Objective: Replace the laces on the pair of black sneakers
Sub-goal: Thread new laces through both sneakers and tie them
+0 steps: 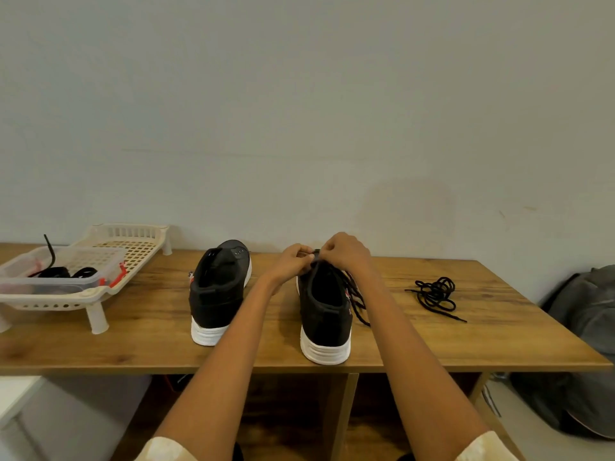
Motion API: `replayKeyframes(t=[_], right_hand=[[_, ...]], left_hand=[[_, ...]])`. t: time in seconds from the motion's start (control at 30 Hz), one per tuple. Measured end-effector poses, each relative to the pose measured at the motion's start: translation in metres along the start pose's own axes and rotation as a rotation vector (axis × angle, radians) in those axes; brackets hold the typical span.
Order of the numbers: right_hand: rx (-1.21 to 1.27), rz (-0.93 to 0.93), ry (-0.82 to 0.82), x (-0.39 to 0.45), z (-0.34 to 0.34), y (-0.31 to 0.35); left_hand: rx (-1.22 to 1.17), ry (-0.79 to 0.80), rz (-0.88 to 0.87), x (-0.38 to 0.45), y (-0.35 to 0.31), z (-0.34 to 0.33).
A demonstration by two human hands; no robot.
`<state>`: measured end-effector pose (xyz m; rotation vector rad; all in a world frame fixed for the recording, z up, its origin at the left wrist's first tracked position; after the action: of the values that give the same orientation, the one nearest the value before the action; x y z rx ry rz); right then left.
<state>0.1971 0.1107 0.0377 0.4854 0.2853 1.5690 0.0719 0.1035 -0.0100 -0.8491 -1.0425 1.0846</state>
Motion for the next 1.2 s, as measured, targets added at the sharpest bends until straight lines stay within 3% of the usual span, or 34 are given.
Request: replayKeyframes(t=[0.1,0.2,0.37,0.47,0.57,0.67,0.83,0.97,1.07,1.2], right_hand=[[0.046,0.022,-0.129,-0.001,0.012,0.01],[0.029,0.051,-0.139,-0.003,0.008,0.014],[0.332,-0.002,0.034,0.006,0.007,-0.004],[0.542,-0.098,0.26,0.001,0.009,-0.017],[0.521,-0.084,0.388,-0.006,0.006,-0.024],[0.391,0.016,0.288,-0.005,0.002,-0.024],[0.084,0.133,-0.022,-0.011,0.004,0.002],[0.133,0.179,-0.274,-0.011,0.025,0.031],[0.199,0.143,-0.237,-0.009,0.019,0.034],[0.461,0.041,-0.032,0.003,-0.001,0.011]], left_hand=[[-0.001,0.085,-0.022,-0.001,0.0,-0.002],[-0.027,0.038,-0.051,-0.002,-0.002,-0.005],[-0.11,-0.202,-0.089,0.004,-0.014,-0.008],[-0.148,-0.217,-0.098,0.006,-0.022,-0.015],[-0.265,-0.282,-0.041,0.004,-0.017,-0.013],[-0.35,-0.286,0.014,0.002,-0.013,-0.01],[-0.463,-0.297,0.072,0.001,-0.005,-0.01],[-0.518,-0.17,0.017,-0.005,0.002,-0.007],[-0.401,-0.084,-0.008,-0.006,0.005,-0.008],[-0.387,-0.18,0.018,-0.002,0.001,-0.011]])
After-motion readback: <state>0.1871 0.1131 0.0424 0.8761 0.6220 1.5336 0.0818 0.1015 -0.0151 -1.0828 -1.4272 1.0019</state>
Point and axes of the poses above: each hand's wrist, its own x-axis towards the middle knuckle, its own z-axis out of the back of the hand, y = z × x, the point moved 4 cm from there along x, towards the middle knuckle, and after that the axes turned 10 degrees about -z, right-handed, at the moved point
